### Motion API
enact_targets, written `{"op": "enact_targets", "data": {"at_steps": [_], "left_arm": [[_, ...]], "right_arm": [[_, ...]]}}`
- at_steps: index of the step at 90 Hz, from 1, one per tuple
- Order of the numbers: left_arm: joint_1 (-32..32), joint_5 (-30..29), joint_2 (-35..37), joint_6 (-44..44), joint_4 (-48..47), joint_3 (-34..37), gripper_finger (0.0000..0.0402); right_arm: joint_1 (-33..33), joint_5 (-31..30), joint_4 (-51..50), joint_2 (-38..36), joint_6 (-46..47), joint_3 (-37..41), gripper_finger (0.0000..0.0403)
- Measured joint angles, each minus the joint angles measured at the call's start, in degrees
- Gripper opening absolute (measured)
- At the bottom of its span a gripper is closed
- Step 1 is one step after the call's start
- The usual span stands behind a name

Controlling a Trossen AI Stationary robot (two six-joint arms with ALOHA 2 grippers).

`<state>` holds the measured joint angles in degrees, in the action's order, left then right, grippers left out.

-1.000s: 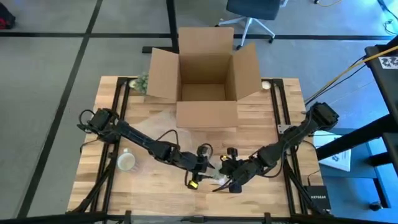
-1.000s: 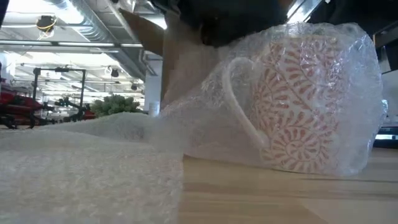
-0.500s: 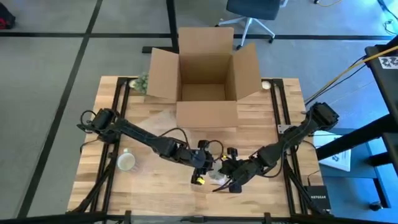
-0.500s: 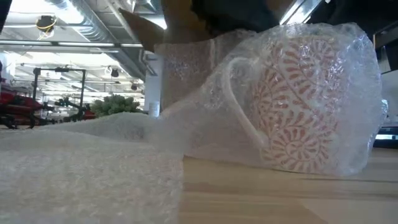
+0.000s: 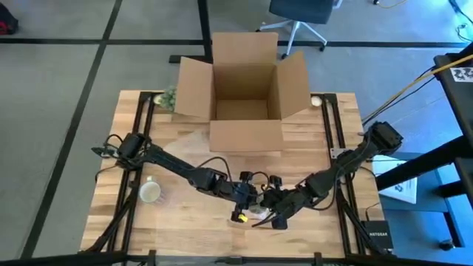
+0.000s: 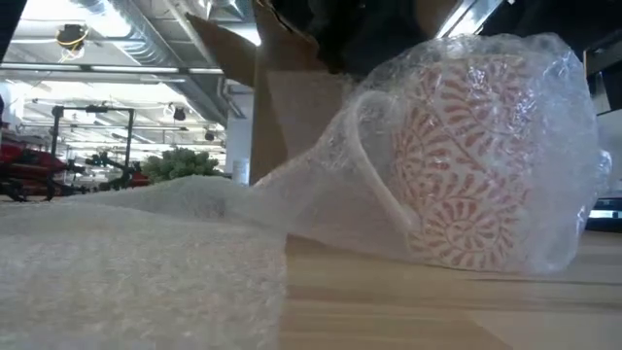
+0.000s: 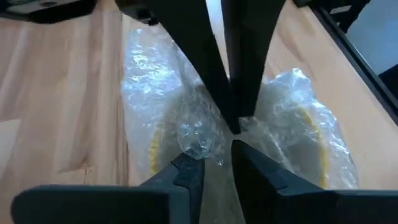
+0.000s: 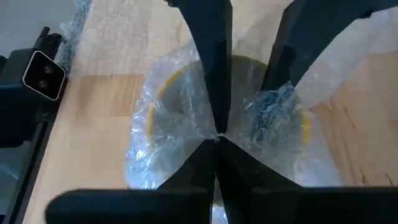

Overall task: Wrap mug
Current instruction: Wrap the orange mug with the bubble wrap

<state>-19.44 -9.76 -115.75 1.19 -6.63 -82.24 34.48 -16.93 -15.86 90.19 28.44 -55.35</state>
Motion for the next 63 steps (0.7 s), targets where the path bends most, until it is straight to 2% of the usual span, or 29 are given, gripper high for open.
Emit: {"op": "enact_targets", "data": {"at_steps": [30, 51, 63], "left_arm": [[0.0, 0.02, 0.01, -0.13, 0.07, 0.03, 0.006], [0.0, 0.02, 0.01, 0.13, 0.07, 0.07, 0.006], [0.0, 0.02, 0.01, 0.23, 0.08, 0.07, 0.006]], "right_arm": [[0.0, -0.52, -20.28, 0.0, -1.81, -13.88, 0.0001], [-0.22, -5.65, -20.26, 0.57, -4.76, -14.59, 0.0001], [-1.13, -4.38, -20.15, 3.64, -4.72, -13.51, 0.0001]]}}
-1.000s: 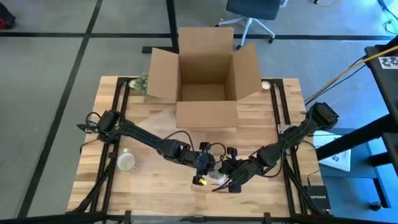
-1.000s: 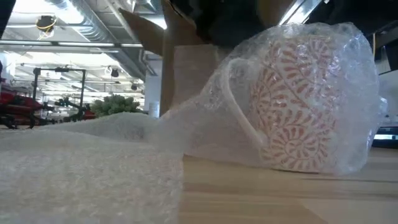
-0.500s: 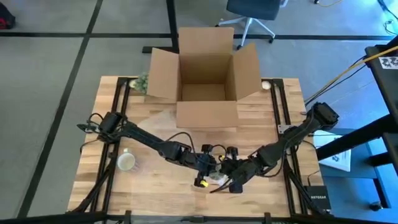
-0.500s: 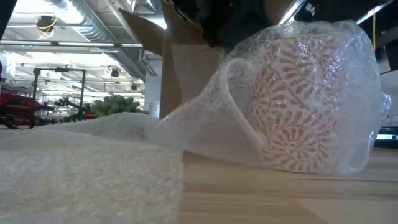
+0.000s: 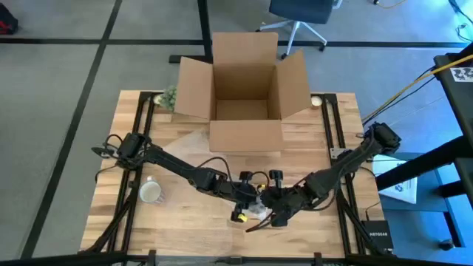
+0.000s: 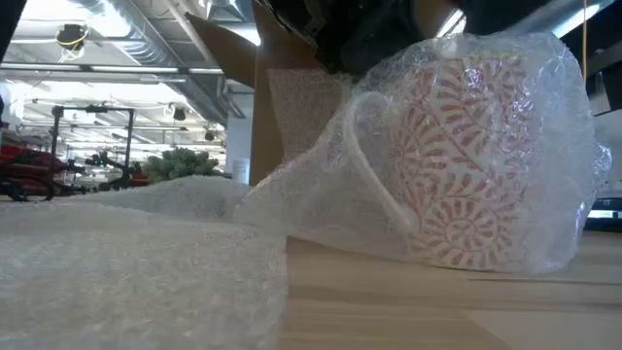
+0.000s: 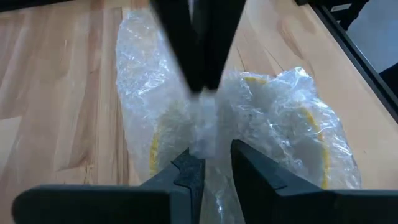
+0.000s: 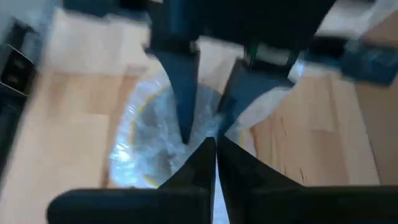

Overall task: Wrap mug
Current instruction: Wrap the orange mug with the bubble wrap

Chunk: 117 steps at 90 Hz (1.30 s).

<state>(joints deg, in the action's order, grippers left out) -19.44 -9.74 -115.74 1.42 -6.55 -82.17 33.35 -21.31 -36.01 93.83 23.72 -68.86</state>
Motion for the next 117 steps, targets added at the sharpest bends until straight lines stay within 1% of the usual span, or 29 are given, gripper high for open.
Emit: {"op": "enact_targets", "data": {"at_steps": [12, 22, 39, 51, 57, 65, 73, 80, 91, 96, 100, 110, 113, 117], "left_arm": [[0.0, -0.06, 0.03, -0.02, -0.27, 0.07, 0.006], [-0.08, -0.02, 0.26, -0.6, -0.3, 0.11, 0.006], [-0.79, -0.53, 1.98, -0.8, -1.17, 0.13, 0.006], [-1.53, -1.08, 5.86, -1.74, -2.98, 0.19, 0.006], [-2.07, -2.3, 8.48, -1.72, -5.99, 0.11, 0.006], [-3.01, -5.43, 11.61, 0.15, -11.32, 0.11, 0.006], [-3.91, -9.49, 14.88, 4.18, -18.01, 0.09, 0.006], [-4.61, -12.85, 16.92, 8.46, -25.68, 0.16, 0.006], [-5.38, -14.04, 17.23, 16.33, -37.88, 2.24, 0.006], [-5.79, -14.77, 17.18, 18.66, -41.21, 4.35, 0.006], [-5.93, -17.59, 17.3, 20.16, -41.16, 7.06, 0.006], [-6.56, -30.92, 17.14, 23.42, -36.5, 14.65, 0.006], [-6.41, -33.25, 17.14, 23.18, -33.14, 16.7, 0.006], [-5.57, -33.72, 17.25, 21.59, -27.31, 19.17, 0.006]], "right_arm": [[-0.46, 2.18, 1.04, 4.08, -0.12, 0.0, 0.0001], [-0.24, 3.37, 3.09, 6.04, -0.18, -0.18, 0.0001], [-0.36, 4.51, 3.15, 6.29, 0.01, -0.37, 0.0001], [-0.42, 4.84, 2.82, 6.29, -0.07, -0.68, 0.0001], [-0.42, 4.83, 2.75, 6.29, -0.16, -0.68, 0.0001], [-0.42, 4.82, 2.76, 6.29, -0.19, -0.68, 0.0001], [-0.4, 4.73, 2.78, 6.29, -0.19, -0.68, 0.0001], [-0.4, 4.6, 2.8, 6.29, -0.19, -0.68, 0.0001], [-0.4, 4.47, 2.78, 6.29, -0.21, -0.68, 0.0001], [-0.4, 4.46, 2.78, 6.29, -0.21, -0.68, 0.0001], [-0.38, 4.45, 2.74, 6.29, -0.22, -0.68, 0.0001], [-0.38, 4.45, 2.76, 6.29, -0.21, -0.7, 0.0001], [-0.38, 4.43, 2.74, 6.29, -0.23, -0.7, 0.0001], [-0.38, 4.44, 2.74, 6.29, -0.22, -0.7, 0.0001]]}}
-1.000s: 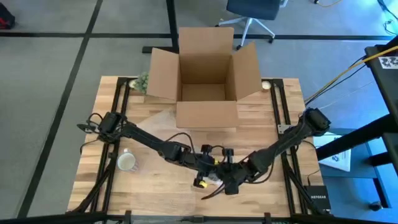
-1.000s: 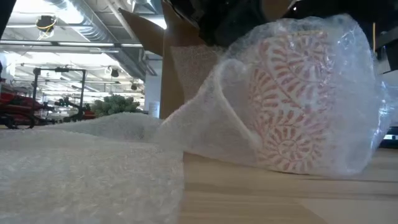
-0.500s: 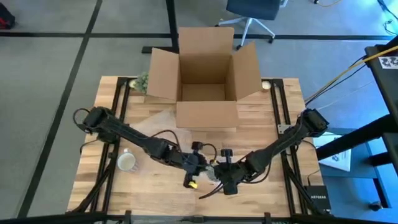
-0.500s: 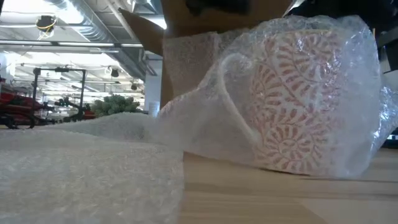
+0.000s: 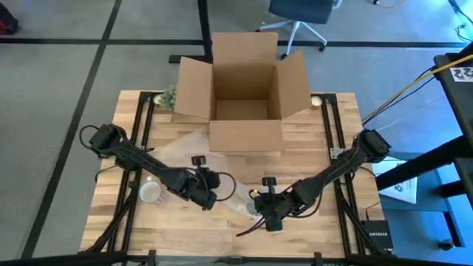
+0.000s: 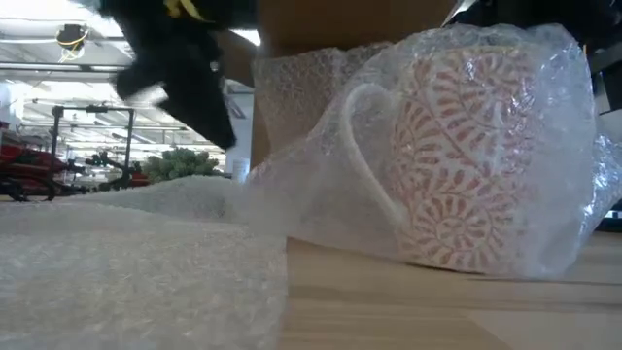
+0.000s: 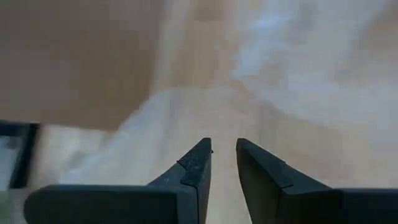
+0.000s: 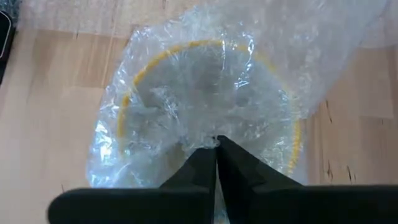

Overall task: Wrap mug
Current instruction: Wrap the orange mug with the bubble wrap

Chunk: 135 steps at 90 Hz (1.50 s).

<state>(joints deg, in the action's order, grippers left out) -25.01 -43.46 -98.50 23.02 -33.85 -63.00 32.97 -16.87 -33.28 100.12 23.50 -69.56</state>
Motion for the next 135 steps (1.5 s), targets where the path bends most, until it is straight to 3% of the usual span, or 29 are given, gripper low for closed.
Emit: {"op": "enact_targets", "data": {"at_steps": [15, 42, 58, 108, 135], "left_arm": [[3.48, 10.0, -0.06, -7.08, 14.18, 4.03, 0.0061], [8.4, 25.65, 0.7, -10.28, 13.51, 3.87, 0.0061], [10.18, 31.51, 0.71, -12.49, 13.19, 3.87, 0.0061], [9.96, 36.7, 6.85, -11.12, 10.97, 3.87, 0.0064], [8.86, 38.27, 7.15, -9.67, 11.89, 3.84, 0.0146]], "right_arm": [[0.0, 0.55, 0.0, 0.0, 0.05, 0.0, 0.0001], [0.0, 1.05, -0.02, -0.04, 0.16, -0.04, 0.0001], [0.0, 1.07, -0.02, -0.04, 0.19, -0.04, 0.0001], [0.0, 1.51, -0.3, -0.09, 0.64, -0.04, 0.0001], [0.0, 1.49, -0.33, -0.09, 0.66, -0.04, 0.0001]]}}
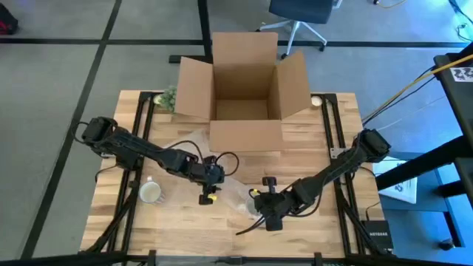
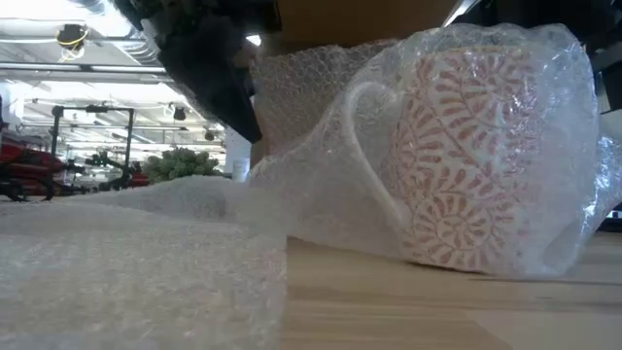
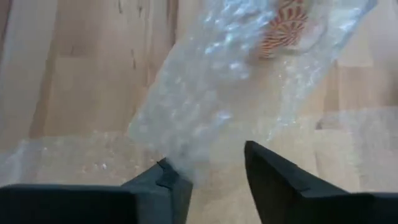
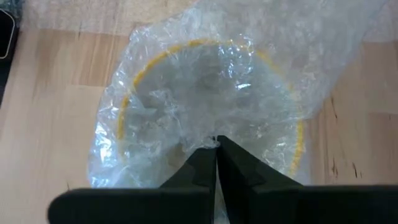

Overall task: Wrap mug
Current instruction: Wrap the orange mug with the bubble wrap

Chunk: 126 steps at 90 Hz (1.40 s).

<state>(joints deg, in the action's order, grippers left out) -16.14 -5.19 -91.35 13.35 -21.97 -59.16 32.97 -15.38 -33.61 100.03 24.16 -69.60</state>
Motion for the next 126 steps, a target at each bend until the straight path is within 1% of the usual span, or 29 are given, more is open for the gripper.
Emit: {"op": "enact_targets", "data": {"at_steps": [6, 12, 16, 19, 24, 35, 43, 55, 64, 73, 92, 103, 108, 117, 126], "left_arm": [[-0.58, 1.59, 0.0, 1.61, -2.61, 0.02, 0.0165], [-1.82, 3.28, 0.0, 5.31, -5.46, 0.05, 0.0181], [-3.32, 3.49, 0.0, 7.45, -5.55, 0.54, 0.0188], [-4.73, 3.27, -0.06, 7.49, -4.62, 1.13, 0.0192], [-7.06, 1.56, -0.44, 6.46, 0.2, 2.67, 0.0195], [-9.85, -4.04, -1.22, 4.88, 16.03, 6.25, 0.0196], [-9.64, -6.72, -2.95, 3.62, 25.4, 6.8, 0.0196], [-8.27, -7.23, -6.82, 1.44, 35.54, 6.8, 0.0196], [-6.89, -8.12, -9.08, 1.56, 36.79, 5.98, 0.0196], [-6.19, -5.44, -10.81, 1.8, 38.4, 5.06, 0.0196], [-7.66, -1.5, -14.69, 1.35, 38.98, 1.39, 0.0196], [-8.56, -1.38, -14.26, 3.21, 36.88, 1.25, 0.0196], [-8.74, -2.58, -14.16, 3.98, 38.3, 1.18, 0.0196], [-8.62, -7.57, -15.24, 4.21, 41.71, 1.11, 0.0196], [-7.99, -8.45, -17.42, 5.69, 45.13, 1.09, 0.0196]], "right_arm": [[0.0, 0.02, 0.0, 0.0, 0.02, 0.0, 0.0001], [0.0, 0.02, 0.01, 0.0, 0.02, 0.0, 0.0001], [0.0, 0.02, 0.07, 0.0, 0.02, 0.0, 0.0001], [0.0, 0.01, 0.04, 0.0, 0.02, 0.0, 0.0001], [0.0, 0.0, 0.04, 0.0, 0.0, 0.0, 0.0001], [0.0, -0.17, 0.11, 0.0, 0.0, 0.0, 0.0001], [0.0, -0.25, 0.36, 0.0, 0.0, 0.0, 0.0001], [0.04, -0.3, 0.5, 0.0, 0.0, 0.0, 0.0001], [0.04, -0.44, 0.54, 0.0, 0.02, 0.0, 0.0001], [0.07, -0.42, 0.45, 0.0, 0.22, 0.0, 0.0001], [0.04, -0.48, 0.42, 0.0, 0.18, 0.0, 0.0001], [0.04, -0.5, 0.43, 0.0, 0.2, 0.0, 0.0001], [0.04, -0.5, 0.39, 0.0, 0.2, 0.02, 0.0001], [0.04, -0.49, 0.51, 0.0, 0.2, 0.0, 0.0001], [0.04, -0.53, 0.51, 0.0, 0.19, 0.02, 0.0001]]}}
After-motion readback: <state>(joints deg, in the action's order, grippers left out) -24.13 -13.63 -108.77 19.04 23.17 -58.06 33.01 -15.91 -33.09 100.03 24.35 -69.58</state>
